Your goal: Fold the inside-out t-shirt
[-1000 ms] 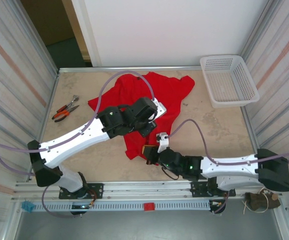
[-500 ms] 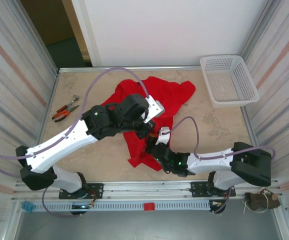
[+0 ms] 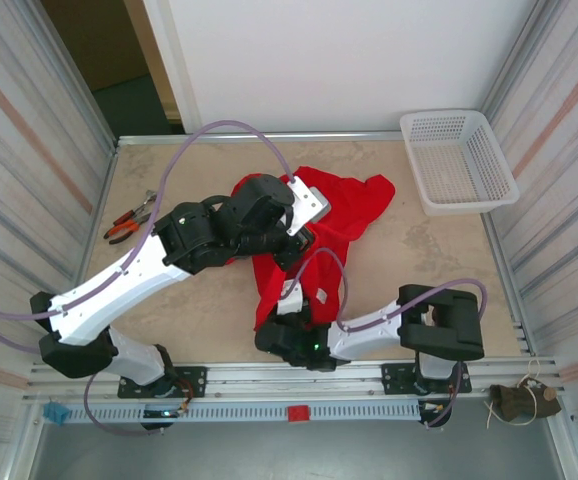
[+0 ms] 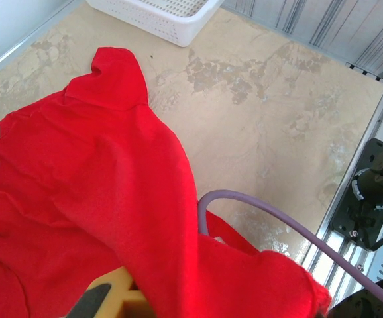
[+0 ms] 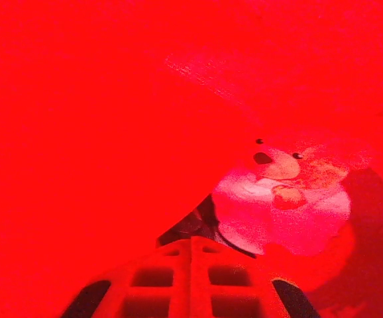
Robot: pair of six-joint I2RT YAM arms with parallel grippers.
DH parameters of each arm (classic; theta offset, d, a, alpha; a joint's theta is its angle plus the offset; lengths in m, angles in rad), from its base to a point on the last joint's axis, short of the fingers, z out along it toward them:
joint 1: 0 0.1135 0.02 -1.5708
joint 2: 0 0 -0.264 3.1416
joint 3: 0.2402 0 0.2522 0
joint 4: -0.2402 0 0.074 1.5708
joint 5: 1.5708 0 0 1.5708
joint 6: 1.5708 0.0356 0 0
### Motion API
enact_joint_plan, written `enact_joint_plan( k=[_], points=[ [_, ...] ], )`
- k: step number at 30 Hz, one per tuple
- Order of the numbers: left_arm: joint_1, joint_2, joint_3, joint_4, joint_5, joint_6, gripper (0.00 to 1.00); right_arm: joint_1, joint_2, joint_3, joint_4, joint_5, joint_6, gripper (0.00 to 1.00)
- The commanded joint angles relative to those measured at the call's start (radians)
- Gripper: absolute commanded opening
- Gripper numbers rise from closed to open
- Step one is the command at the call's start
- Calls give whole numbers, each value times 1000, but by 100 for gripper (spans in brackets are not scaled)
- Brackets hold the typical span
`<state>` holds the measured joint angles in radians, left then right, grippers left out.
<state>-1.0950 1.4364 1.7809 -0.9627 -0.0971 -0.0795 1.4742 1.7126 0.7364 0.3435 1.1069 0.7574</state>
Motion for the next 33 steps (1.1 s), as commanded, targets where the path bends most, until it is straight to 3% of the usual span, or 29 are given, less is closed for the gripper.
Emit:
enact_joint_plan(
  k=[1,4,9,14,24,33],
  points=[
    [-9,5,32,-5,-5,1,0,25,47,85,-147,97,19,0],
    [-9,10,35,-4,-3,4,0,21,91,145,-214,104,0,0],
    [-10,3,35,-13,-4,11,0,-73,40,85,-245,8,90,0],
    [-9,-23,35,-11,3,22,0,-196,-51,-3,-175,-158,88,0],
    [-22,-60,94,5,43,24,0,-405,-39,57,-217,-459,144,0],
    [-26,-91,127,27,55,37,0,-488,5,176,-315,-501,213,0]
  ],
)
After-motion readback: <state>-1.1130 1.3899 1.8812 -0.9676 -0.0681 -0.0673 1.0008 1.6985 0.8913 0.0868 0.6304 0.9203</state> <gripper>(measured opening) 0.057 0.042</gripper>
